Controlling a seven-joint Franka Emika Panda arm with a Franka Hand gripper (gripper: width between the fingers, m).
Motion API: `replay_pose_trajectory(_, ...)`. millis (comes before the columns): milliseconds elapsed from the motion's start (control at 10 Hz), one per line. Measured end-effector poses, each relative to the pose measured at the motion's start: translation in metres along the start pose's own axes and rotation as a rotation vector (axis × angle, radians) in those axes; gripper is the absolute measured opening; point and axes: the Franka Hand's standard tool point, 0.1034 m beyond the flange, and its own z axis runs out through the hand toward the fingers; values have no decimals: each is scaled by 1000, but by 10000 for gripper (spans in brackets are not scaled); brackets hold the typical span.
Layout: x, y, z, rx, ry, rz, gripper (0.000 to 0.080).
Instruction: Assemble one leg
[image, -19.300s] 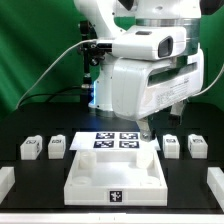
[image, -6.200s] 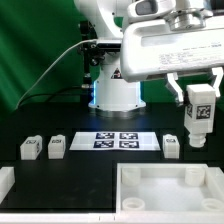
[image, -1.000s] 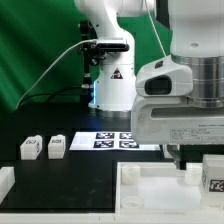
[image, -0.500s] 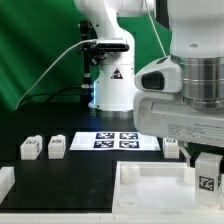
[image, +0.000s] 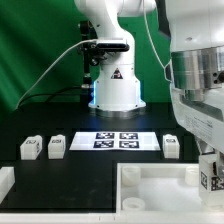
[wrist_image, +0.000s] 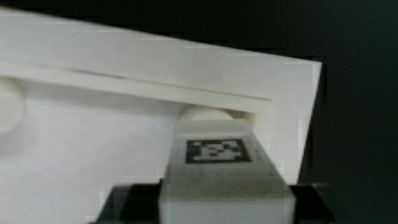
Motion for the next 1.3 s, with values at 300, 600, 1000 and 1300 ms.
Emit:
replay_pose_trajectory(300, 0, -1, 0, 5, -10, 124, 294)
replay_pose_trajectory(600, 0, -1, 1, -3, -4, -110, 539)
replay_pose_trajectory(1000, -2, -2, 1, -23, 19, -641, 648)
replay_pose_trajectory(1300, 4, -9, 1, -98, 69, -1189, 649)
